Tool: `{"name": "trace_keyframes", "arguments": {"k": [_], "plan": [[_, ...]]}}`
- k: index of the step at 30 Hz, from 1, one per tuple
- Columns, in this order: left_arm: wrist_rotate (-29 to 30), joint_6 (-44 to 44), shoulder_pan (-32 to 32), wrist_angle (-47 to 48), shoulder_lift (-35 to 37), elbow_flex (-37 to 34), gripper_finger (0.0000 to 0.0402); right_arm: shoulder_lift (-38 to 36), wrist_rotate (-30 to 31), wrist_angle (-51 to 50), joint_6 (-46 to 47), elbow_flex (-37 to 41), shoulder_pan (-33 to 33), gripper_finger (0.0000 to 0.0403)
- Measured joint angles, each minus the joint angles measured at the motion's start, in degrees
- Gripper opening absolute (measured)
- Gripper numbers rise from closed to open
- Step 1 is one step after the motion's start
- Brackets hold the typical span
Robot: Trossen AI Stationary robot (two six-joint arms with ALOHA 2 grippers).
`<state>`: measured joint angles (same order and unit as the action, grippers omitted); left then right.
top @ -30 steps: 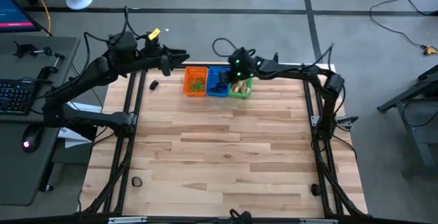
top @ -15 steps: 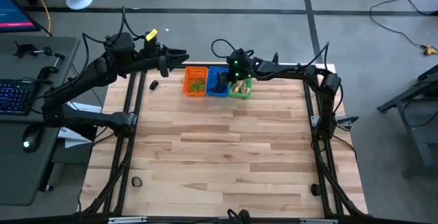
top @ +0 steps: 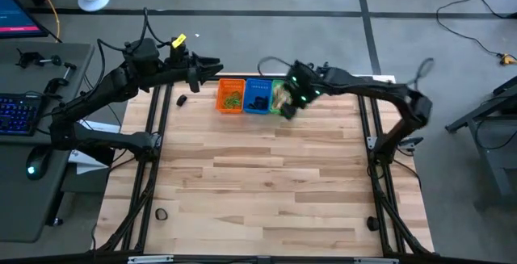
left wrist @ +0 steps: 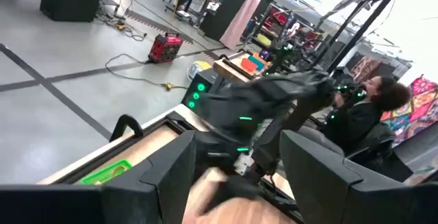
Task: Sort rubber bands into baskets
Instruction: Put the black rubber band into the blue bin
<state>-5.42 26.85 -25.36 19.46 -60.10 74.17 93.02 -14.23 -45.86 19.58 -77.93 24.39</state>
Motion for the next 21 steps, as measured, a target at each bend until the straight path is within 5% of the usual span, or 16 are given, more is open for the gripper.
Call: {"name": "trace_keyframes", "arguments": {"k": [3, 7, 16, 21], "plan": [[1.31, -1.22, -0.07, 0.0, 0.0, 0.02, 0.0207, -5.46, 1.94, -12.52, 1.65, 0.02, -6.34, 0.0282], [2.1, -1.7, -0.07, -0.19, -0.4, 0.02, 0.0207, -11.86, -0.13, -20.17, 16.16, 6.82, -16.89, 0.0282], [1.91, -3.7, -0.07, -0.43, -3.74, 0.02, 0.0207, -24.67, -18.86, -9.24, 66.79, 34.37, -45.81, 0.0282], [1.89, -4.61, -0.07, -0.41, -5.57, 0.02, 0.0207, -24.73, -25.8, -4.8, 79.44, 40.1, -56.06, 0.0282]]}}
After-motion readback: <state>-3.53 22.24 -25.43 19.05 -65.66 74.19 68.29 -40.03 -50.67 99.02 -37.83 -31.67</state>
